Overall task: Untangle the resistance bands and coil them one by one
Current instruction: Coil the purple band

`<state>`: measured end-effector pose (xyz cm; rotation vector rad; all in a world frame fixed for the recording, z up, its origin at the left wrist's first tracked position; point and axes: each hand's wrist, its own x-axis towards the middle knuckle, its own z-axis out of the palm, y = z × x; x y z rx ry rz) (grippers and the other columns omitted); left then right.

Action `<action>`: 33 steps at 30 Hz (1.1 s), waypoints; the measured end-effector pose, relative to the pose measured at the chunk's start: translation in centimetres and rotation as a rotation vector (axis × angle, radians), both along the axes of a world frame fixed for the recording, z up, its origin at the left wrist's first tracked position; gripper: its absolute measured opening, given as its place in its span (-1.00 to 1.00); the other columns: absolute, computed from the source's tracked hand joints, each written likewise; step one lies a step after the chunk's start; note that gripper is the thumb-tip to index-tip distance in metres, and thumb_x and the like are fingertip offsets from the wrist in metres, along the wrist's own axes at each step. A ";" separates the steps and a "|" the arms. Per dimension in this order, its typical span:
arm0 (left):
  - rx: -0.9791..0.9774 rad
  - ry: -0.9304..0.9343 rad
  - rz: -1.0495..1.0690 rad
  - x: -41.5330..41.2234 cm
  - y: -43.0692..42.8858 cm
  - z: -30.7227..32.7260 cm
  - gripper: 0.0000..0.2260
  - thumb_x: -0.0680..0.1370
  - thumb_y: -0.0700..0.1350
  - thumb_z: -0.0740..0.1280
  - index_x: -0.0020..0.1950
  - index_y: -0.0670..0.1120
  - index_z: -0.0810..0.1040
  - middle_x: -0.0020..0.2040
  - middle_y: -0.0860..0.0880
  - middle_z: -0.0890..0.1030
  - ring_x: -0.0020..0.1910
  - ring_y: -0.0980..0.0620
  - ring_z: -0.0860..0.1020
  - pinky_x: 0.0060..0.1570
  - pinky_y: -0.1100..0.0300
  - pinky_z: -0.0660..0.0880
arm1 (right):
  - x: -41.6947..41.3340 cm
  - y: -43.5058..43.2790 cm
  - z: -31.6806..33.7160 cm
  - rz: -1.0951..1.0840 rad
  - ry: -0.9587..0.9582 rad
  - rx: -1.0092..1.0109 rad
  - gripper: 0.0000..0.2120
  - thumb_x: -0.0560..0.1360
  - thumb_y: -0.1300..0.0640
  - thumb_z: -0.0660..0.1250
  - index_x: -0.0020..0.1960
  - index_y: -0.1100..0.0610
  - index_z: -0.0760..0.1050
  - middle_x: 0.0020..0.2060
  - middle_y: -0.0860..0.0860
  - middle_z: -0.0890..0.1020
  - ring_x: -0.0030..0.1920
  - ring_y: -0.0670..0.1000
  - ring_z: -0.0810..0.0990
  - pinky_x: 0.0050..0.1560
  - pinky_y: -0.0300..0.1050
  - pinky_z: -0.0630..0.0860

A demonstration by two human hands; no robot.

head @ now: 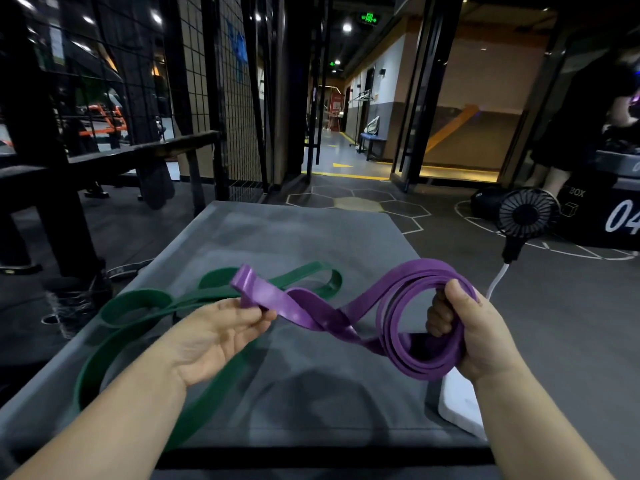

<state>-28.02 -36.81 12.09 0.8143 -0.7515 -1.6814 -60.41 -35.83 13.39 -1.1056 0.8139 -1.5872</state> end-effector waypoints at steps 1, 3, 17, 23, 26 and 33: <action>-0.006 -0.153 0.070 -0.4 0.0 -0.1 -0.80 0.32 -0.39 0.47 -0.09 -0.30 0.58 -0.20 -0.21 0.63 -0.34 0.02 0.66 -0.31 0.25 0.62 | -0.1 0.0 0.0 -0.001 -0.001 0.003 -0.73 0.49 0.06 0.34 -0.23 0.13 0.28 -0.50 -0.05 0.31 -0.51 -0.07 0.27 -0.49 -0.27 0.33; -0.030 -0.434 0.209 -0.9 -0.2 -0.3 -0.97 0.51 -0.28 0.37 -0.07 -0.21 0.55 -0.20 -0.16 0.60 -0.41 0.08 0.60 -0.38 0.27 0.57 | -0.2 -0.1 0.1 0.007 -0.008 0.002 -0.69 0.45 0.03 0.40 -0.24 0.12 0.29 -0.50 -0.05 0.31 -0.50 -0.06 0.27 -0.48 -0.26 0.33; 0.030 -0.287 0.443 0.1 -1.5 0.0 -0.77 0.48 -0.06 0.44 -0.02 -0.18 0.50 -0.27 -0.11 0.66 -0.35 -0.02 0.62 -0.28 0.17 0.58 | 0.7 1.0 0.1 0.211 0.300 0.026 -0.63 0.20 0.37 0.37 -0.03 0.12 0.62 -0.28 0.09 0.64 -0.26 0.05 0.61 -0.21 -0.16 0.58; -0.075 -0.428 0.405 -1.0 -1.2 0.1 -0.60 0.46 -0.30 0.44 0.21 -0.22 0.36 -0.02 -0.19 0.59 -0.10 -0.07 0.53 -0.04 0.10 0.43 | 1.7 1.8 0.6 0.338 0.581 0.003 -0.58 0.26 0.29 0.43 -0.03 -0.16 0.64 -0.18 0.02 0.68 -0.13 0.03 0.65 -0.02 -0.09 0.58; -0.150 -0.588 0.316 -2.4 -0.5 0.0 -0.91 0.53 -0.25 0.35 0.02 -0.15 0.53 -0.19 -0.07 0.57 -0.19 0.00 0.47 -0.07 0.11 0.41 | 2.7 2.2 1.1 0.410 0.724 -0.018 -0.62 0.30 0.30 0.41 -0.02 -0.11 0.61 -0.21 -0.01 0.64 -0.16 0.00 0.61 -0.06 -0.13 0.55; -0.316 -0.805 0.086 -5.0 1.5 0.1 -0.82 0.51 -0.01 0.36 -0.08 -0.09 0.67 -0.12 -0.11 0.71 -0.11 -0.03 0.62 0.02 0.00 0.52 | 5.2 2.9 1.4 0.449 0.801 -0.053 -0.72 0.28 0.26 0.45 -0.02 0.10 0.58 -0.24 -0.04 0.64 -0.21 -0.09 0.60 -0.14 -0.21 0.53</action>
